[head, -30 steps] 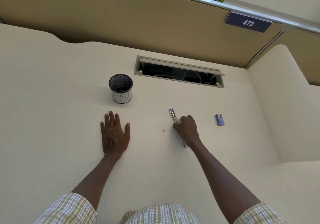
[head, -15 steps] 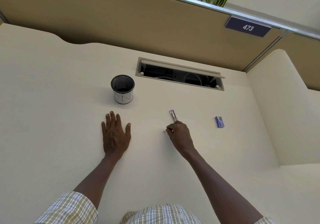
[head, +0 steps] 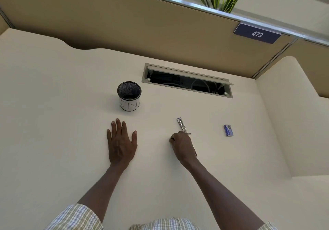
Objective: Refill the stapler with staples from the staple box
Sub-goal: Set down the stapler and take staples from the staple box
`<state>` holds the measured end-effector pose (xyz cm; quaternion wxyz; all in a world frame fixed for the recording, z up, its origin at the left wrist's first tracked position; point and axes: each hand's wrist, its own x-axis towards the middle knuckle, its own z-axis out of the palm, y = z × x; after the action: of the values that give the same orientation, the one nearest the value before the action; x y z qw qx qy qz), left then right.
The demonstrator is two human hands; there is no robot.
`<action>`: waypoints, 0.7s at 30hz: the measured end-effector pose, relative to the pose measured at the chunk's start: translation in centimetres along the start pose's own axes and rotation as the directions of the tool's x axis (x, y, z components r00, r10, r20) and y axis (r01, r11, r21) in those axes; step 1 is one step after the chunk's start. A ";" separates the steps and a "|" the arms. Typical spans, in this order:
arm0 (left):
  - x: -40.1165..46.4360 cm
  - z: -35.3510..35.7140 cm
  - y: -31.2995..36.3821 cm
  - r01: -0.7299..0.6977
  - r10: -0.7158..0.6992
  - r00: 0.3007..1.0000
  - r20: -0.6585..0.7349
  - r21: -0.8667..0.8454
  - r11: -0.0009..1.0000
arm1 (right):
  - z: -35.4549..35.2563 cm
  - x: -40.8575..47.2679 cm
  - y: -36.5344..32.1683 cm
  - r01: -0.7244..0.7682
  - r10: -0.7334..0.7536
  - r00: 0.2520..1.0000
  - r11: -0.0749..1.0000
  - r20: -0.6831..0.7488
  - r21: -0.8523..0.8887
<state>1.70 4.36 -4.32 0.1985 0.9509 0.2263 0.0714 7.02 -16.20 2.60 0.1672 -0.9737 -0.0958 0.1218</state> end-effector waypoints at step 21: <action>-0.3 0.4 0.0 0.015 -0.015 1.000 -0.004 0.004 1.000 | -5.6 10.2 -15.2 0.346 -0.308 0.926 0.924 -0.219 0.162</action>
<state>1.56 4.06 -4.73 0.1964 0.9495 0.2340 0.0715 15.98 -1.47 10.91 0.2893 -0.9295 -0.2284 0.0080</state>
